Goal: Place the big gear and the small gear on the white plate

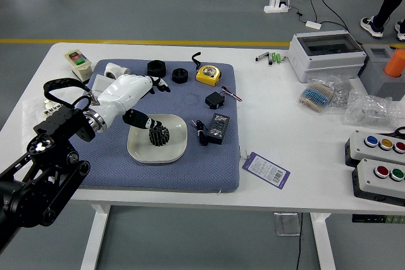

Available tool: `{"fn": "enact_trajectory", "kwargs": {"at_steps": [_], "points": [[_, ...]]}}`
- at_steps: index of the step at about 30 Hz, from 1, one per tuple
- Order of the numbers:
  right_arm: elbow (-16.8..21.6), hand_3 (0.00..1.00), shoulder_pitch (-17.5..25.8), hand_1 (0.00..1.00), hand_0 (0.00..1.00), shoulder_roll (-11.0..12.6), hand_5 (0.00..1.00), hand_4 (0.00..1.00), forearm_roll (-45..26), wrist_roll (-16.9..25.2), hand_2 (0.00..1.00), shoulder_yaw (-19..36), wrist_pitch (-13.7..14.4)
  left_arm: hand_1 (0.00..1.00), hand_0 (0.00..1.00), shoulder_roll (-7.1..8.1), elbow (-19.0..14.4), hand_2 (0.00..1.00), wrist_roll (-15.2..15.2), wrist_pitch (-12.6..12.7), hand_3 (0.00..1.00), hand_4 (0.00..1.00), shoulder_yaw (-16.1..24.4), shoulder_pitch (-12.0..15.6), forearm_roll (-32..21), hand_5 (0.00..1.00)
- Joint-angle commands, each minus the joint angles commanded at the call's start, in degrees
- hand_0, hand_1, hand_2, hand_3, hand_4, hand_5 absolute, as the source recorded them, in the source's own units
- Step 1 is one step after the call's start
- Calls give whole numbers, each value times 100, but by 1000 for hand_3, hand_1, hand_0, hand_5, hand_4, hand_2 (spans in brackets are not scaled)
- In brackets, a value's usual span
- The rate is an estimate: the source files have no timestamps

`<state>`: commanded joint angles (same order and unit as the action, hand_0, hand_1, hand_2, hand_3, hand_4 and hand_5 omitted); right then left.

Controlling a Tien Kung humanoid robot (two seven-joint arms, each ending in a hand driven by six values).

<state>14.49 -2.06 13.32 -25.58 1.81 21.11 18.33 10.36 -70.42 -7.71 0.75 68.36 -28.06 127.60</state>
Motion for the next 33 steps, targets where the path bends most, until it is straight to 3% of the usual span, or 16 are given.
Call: {"fn": "enact_trajectory", "kwargs": {"at_steps": [5,6,10,11,12,14,16,17,18,22,26,29,30,33], "points": [[0,562,21,707,700,-2,650,792,-2,1,734,-4,3,709,642,-147,-208,789,6,460,810,974,405,298,-987,146],[0,561,25,707,700,-2,650,792,-1,2,734,-1,4,731,669,-178,-232,853,32,522,808,887,489,359,-1248,287],[-1,561,42,707,700,-9,650,792,-11,6,734,-7,5,731,669,-286,-281,853,97,610,808,887,742,561,-2160,287],[0,561,48,707,700,-10,650,792,-12,7,734,-4,4,731,669,-313,-283,853,58,643,808,887,802,625,-2421,287],[0,561,51,707,699,-10,650,792,-12,8,734,-4,4,819,733,-326,-286,889,17,686,812,864,830,656,-2644,408],[0,561,60,707,699,-11,650,792,-13,6,734,-20,3,819,733,-366,-315,889,-268,961,812,864,938,746,-3128,408],[-1,561,69,707,699,-13,650,792,-17,8,734,-28,3,819,733,-396,-366,889,-504,1040,812,864,1065,843,-3613,408],[0,561,74,707,699,-14,650,792,-20,9,734,-31,4,819,733,-408,-394,889,-602,1040,812,864,1127,899,-3836,408],[0,561,76,707,701,-14,650,792,-21,10,734,-33,4,832,788,-415,-413,901,-652,1022,809,848,1171,936,-4096,494],[0,561,82,707,701,-16,650,792,-33,13,734,-56,8,832,788,-400,-516,901,-814,780,809,848,1370,1137,-4838,494],[-1,562,84,706,698,-16,650,792,-41,16,734,-69,8,838,800,-309,-612,897,-1123,873,803,829,1491,1322,-5074,547],[1,562,85,706,698,-18,650,792,-39,17,734,-74,9,838,800,-273,-674,897,-1155,747,803,829,1646,1527,-5328,547],[2,562,88,706,695,-19,650,792,-45,17,734,-80,7,859,834,-279,-685,923,-1146,680,812,838,1701,1617,-5523,714],[3,562,100,706,695,-25,650,792,-53,20,734,-77,5,859,834,-369,-709,923,-975,515,812,838,1840,1835,-6230,714]]}}
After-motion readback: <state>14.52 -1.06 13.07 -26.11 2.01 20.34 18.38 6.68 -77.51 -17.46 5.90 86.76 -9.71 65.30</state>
